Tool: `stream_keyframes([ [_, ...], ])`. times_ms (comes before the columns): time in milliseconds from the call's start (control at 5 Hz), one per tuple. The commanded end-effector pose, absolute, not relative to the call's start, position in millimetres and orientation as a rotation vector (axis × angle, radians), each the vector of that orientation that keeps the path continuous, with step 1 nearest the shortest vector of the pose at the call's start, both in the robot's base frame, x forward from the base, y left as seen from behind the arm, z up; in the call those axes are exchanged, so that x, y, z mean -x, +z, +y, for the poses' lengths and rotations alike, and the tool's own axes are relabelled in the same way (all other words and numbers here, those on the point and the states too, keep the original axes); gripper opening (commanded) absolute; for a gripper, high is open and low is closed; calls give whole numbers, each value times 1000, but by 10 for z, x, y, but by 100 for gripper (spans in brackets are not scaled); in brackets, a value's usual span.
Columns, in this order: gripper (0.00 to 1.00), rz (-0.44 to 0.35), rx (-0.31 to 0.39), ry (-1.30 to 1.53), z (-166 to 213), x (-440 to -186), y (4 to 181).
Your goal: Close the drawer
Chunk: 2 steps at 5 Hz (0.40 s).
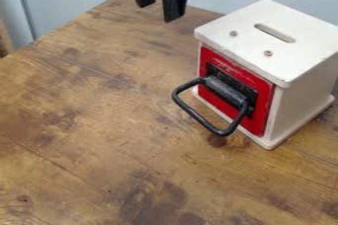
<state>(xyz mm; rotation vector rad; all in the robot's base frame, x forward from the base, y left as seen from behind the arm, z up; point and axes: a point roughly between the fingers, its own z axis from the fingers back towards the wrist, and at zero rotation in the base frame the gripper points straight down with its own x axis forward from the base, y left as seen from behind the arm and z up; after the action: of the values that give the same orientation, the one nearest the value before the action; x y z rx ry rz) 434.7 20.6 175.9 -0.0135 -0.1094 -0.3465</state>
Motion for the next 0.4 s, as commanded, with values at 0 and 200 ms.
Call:
stream_keyframes([
  [0,100,-173,7,-327,343,-4354,1981],
  [200,100,-166,11,-344,321,-4351,1951],
])
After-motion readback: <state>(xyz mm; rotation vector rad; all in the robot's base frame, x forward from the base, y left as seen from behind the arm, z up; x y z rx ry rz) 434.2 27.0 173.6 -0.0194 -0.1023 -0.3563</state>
